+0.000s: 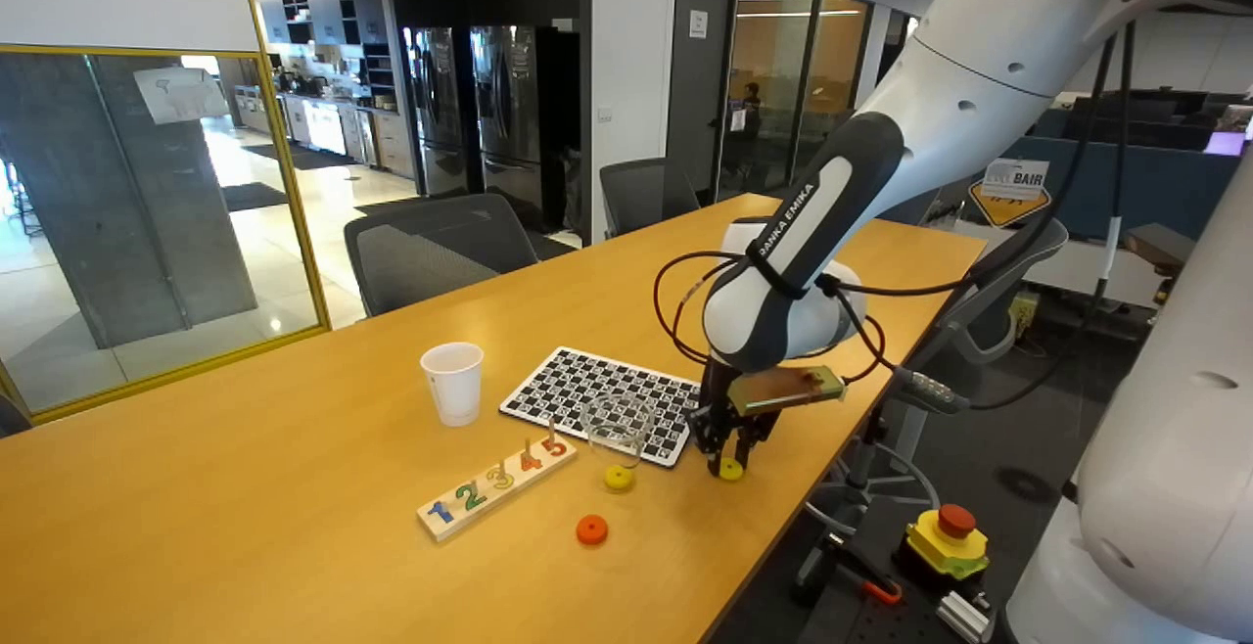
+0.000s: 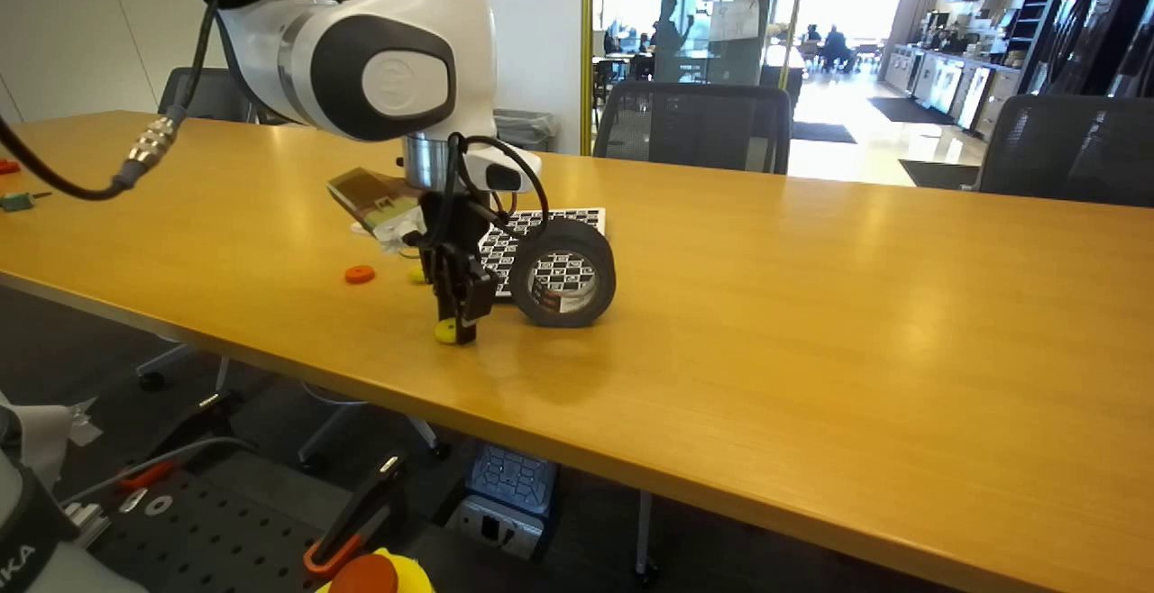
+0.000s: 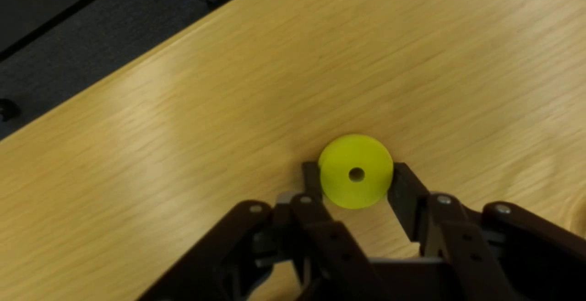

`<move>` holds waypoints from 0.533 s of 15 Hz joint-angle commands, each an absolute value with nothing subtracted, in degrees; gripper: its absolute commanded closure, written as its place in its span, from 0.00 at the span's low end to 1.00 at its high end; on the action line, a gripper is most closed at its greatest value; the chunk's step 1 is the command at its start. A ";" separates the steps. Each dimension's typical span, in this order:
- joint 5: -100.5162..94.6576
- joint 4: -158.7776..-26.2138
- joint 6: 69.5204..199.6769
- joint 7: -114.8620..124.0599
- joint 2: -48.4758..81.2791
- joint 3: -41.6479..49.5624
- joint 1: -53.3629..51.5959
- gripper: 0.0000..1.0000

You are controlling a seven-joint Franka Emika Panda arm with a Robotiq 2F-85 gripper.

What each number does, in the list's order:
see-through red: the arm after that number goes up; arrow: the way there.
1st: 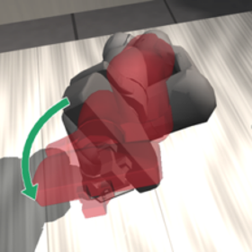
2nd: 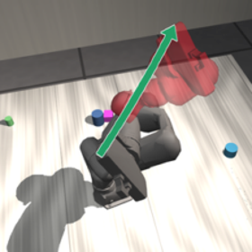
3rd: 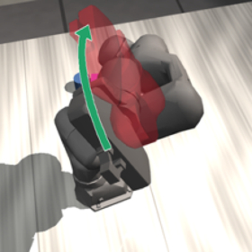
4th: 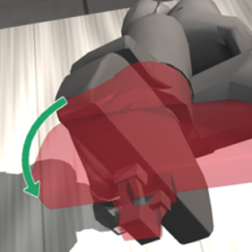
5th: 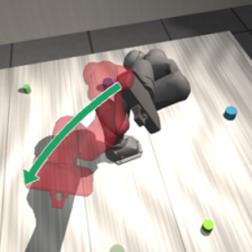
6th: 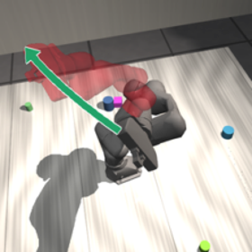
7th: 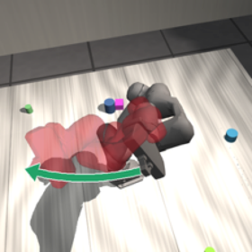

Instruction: Put the orange circles inside the white cup and the yellow circles in the transparent cup.

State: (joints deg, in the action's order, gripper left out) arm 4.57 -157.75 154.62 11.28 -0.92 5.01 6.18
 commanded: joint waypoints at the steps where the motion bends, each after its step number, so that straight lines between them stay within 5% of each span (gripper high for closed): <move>1: 5.20 -157.71 151.04 10.91 -3.48 5.07 5.86 0.77; 8: 3.37 -154.41 148.58 12.81 -8.76 1.82 3.53 0.77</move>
State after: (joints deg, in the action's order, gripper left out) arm 4.54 -156.86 151.44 11.29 -5.51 3.35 4.73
